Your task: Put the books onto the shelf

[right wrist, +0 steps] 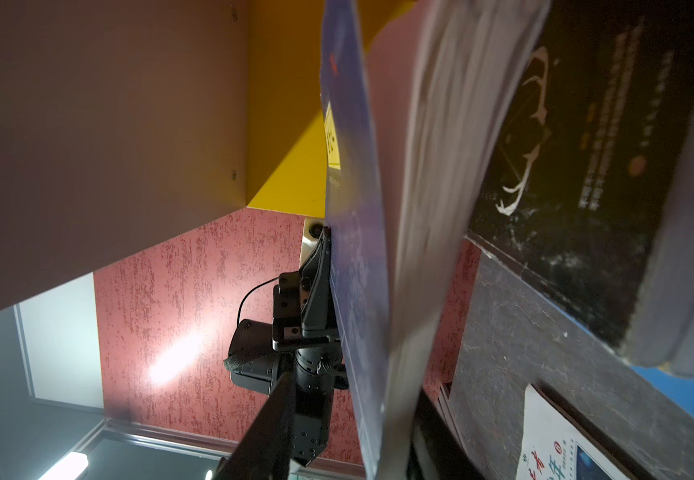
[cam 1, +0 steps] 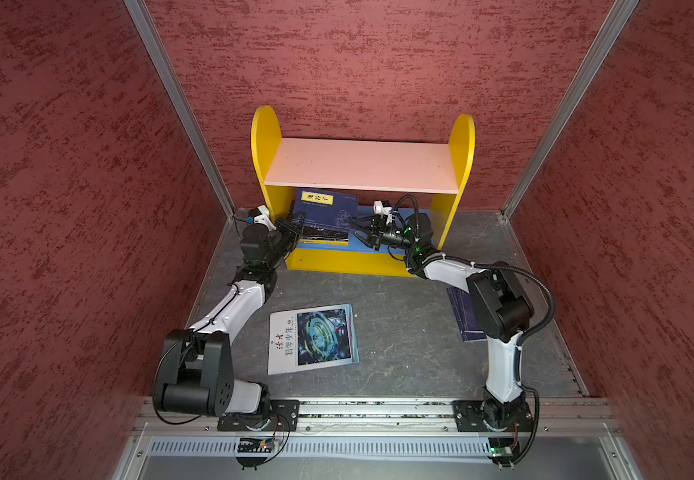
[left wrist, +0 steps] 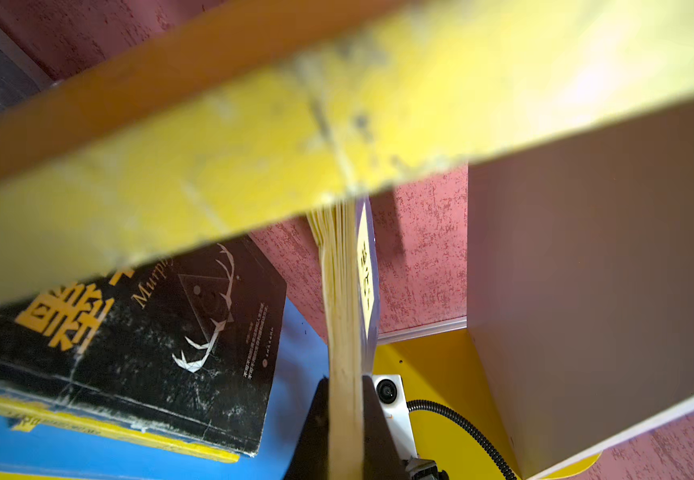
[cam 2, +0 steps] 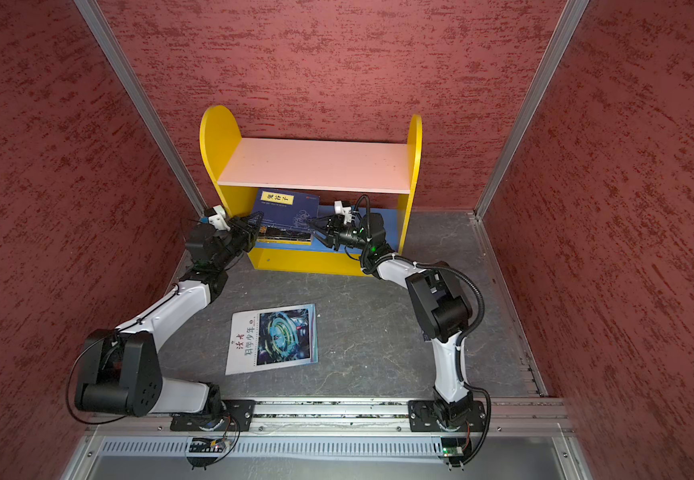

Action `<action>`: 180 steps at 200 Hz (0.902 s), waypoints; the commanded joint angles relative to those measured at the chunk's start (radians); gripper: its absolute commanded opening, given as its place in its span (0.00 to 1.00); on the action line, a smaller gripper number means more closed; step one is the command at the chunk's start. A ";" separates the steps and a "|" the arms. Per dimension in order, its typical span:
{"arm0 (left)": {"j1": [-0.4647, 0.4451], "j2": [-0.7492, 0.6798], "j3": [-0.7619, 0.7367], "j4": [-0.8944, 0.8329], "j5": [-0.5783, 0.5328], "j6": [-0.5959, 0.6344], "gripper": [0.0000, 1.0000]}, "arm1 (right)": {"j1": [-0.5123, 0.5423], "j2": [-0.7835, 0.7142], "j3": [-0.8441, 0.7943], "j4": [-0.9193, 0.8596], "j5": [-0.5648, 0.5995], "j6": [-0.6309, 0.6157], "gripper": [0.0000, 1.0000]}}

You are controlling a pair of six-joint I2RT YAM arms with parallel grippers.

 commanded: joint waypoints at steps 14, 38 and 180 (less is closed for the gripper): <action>-0.005 0.013 0.002 0.055 -0.024 -0.005 0.00 | 0.015 0.056 0.101 0.025 0.015 0.023 0.30; -0.002 0.008 -0.001 0.046 -0.024 -0.003 0.00 | 0.016 0.069 0.114 0.010 0.014 0.024 0.12; 0.284 -0.328 0.050 -0.610 0.074 0.323 0.96 | 0.041 0.022 0.199 -0.372 0.135 -0.350 0.04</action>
